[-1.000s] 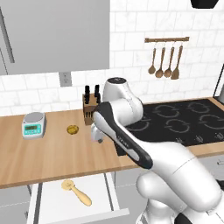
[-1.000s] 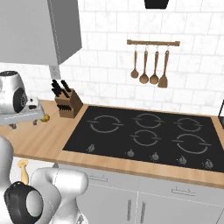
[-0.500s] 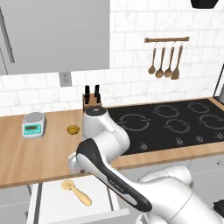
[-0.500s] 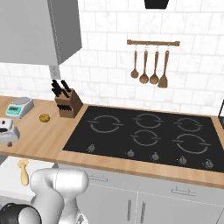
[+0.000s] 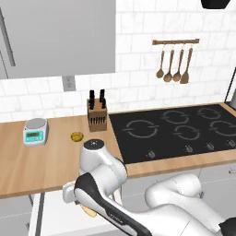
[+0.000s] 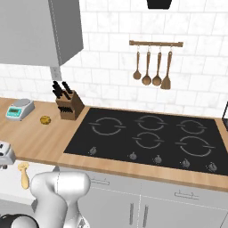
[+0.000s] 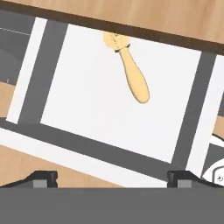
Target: Pick the pizza cutter from the drawer and place it on the counter.
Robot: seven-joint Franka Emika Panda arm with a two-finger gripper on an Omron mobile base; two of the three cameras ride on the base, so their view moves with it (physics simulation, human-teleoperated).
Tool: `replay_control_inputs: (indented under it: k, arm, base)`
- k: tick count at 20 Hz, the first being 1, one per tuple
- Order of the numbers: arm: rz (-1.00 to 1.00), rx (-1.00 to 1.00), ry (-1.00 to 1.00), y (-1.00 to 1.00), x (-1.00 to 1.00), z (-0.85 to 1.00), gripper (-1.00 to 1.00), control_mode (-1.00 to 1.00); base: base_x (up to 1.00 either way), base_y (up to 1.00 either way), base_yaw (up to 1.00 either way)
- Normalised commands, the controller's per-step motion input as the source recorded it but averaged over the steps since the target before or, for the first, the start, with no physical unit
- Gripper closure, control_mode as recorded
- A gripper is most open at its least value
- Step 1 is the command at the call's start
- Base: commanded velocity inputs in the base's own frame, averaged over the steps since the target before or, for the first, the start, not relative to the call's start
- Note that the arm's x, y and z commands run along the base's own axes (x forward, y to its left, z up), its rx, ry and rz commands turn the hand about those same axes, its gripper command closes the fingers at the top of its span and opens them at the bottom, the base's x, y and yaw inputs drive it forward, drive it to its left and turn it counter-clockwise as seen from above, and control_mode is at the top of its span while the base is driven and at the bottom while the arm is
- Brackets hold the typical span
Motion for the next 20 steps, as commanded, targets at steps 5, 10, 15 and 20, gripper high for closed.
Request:
replay_control_inputs:
  k: [5, 10, 15, 20]
  arm:
    - [-0.13, 0.05, 0.03, 0.21, -0.03, -0.73, -1.0, -1.0]
    - [-0.11, -0.03, 0.11, 0.18, -0.22, -0.62, -1.0, -1.0]
    - [-0.01, -0.01, 0.16, 0.01, -0.16, -0.32, -1.0, -1.0]
    - [0.0, 0.0, 0.09, 0.0, -0.19, -0.13, -1.0, -1.0]
  base:
    - [0.0, 0.0, 0.0]
    - [0.0, 0.0, 0.0]
    - [0.0, 0.0, 0.0]
    - [0.0, 0.0, 0.0]
